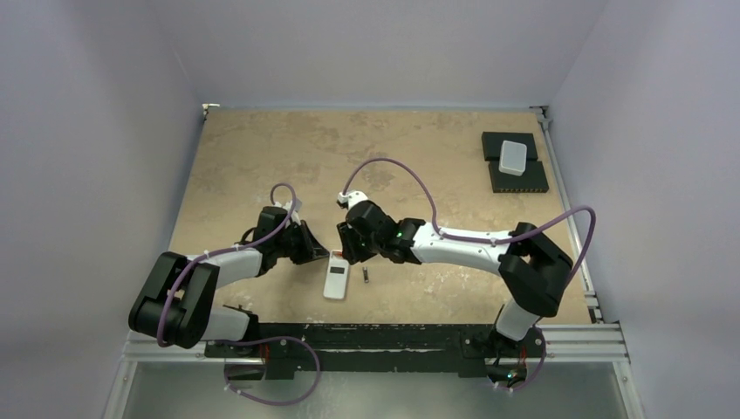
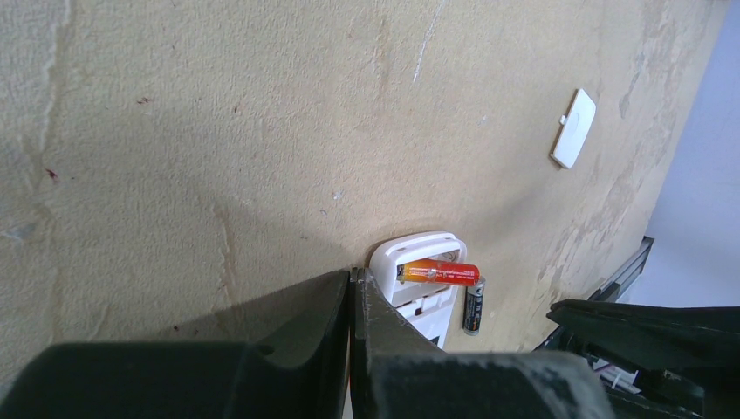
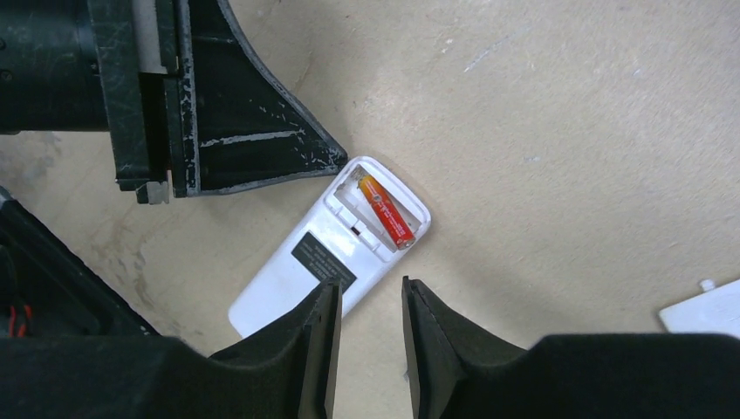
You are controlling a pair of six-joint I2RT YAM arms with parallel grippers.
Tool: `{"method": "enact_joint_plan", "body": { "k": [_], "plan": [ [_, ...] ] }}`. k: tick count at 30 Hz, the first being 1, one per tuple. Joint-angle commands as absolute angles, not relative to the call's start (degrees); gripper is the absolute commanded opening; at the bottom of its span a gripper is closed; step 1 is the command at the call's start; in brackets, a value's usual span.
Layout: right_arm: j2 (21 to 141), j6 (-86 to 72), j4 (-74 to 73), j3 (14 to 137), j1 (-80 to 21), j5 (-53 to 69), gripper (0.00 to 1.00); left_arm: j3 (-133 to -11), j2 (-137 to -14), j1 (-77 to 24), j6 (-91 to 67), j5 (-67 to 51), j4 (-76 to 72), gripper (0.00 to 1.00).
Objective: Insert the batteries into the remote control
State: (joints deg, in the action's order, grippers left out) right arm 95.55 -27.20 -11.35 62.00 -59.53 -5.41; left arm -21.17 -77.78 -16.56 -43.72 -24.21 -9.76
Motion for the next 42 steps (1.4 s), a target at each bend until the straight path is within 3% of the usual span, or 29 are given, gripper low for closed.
{"method": "enact_joint_plan", "body": {
  "k": [1,15,42],
  "plan": [
    [94.22,-36.26,-5.49,59.93,-59.68,-6.87,0.38,-21.85,-77.52,-16.70,-42.45,-25.15,-11.46,0.02],
    [97.44,-45.48,-4.40,59.07,-59.60,-11.11,0.32,-21.76,-77.26,-16.70,-42.50,-25.48,-11.56,0.02],
    [99.49,-46.82,-5.91,60.11,-59.33,-12.49,0.25,-21.74,-77.17,-16.74,-42.50,-25.39,-11.48,0.02]
  ]
}}
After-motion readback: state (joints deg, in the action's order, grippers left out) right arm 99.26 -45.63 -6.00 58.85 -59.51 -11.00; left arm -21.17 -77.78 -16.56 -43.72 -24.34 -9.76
